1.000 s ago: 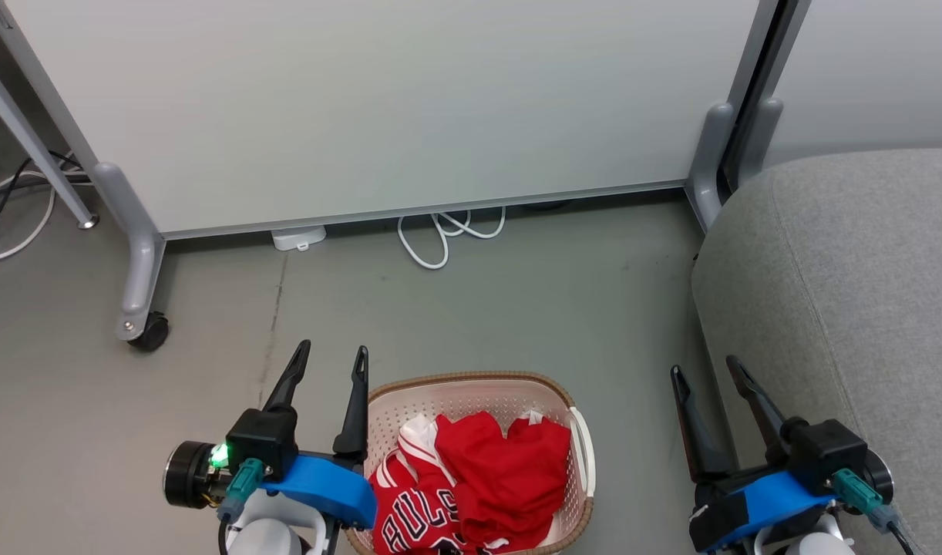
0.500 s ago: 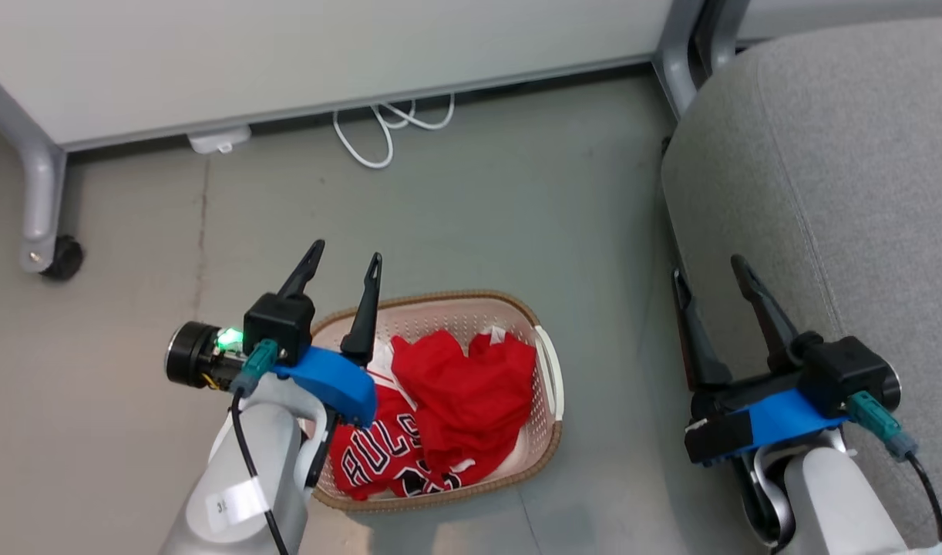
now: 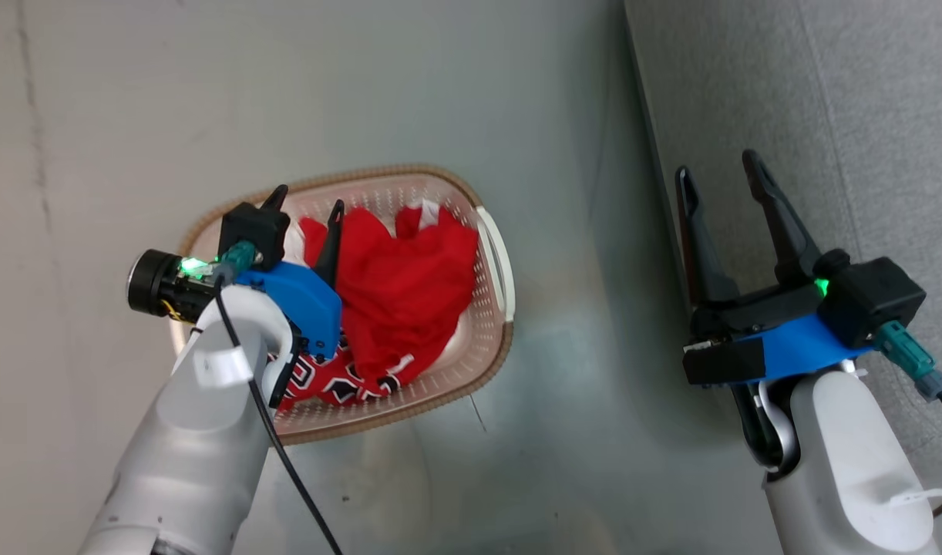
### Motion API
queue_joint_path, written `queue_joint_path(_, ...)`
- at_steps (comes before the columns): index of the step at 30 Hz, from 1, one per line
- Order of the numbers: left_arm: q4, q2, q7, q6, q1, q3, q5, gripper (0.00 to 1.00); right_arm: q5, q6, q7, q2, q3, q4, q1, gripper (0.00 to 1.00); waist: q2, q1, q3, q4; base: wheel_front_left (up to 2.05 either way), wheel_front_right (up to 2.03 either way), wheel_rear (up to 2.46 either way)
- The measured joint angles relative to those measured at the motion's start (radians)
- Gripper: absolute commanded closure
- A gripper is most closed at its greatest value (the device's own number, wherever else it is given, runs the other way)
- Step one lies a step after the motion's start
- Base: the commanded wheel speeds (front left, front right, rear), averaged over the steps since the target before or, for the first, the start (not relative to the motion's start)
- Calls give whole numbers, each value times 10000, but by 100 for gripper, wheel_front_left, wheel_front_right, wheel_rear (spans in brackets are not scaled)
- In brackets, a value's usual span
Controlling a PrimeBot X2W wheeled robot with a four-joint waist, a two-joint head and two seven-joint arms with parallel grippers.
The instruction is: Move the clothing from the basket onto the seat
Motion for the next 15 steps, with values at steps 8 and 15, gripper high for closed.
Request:
queue_joint_path(8,1624,-163,1081,-2,-1068,-593,-844,0,54,2,0,2,81,-176,-511,0,-1,0,1440,-323,0,0,0)
queue_joint_path(15,2188,-215,2345,-2,-1567,-859,-1829,0,-12,2,0,2,117,-330,-942,0,0,0,2485,-379,0,0,0)
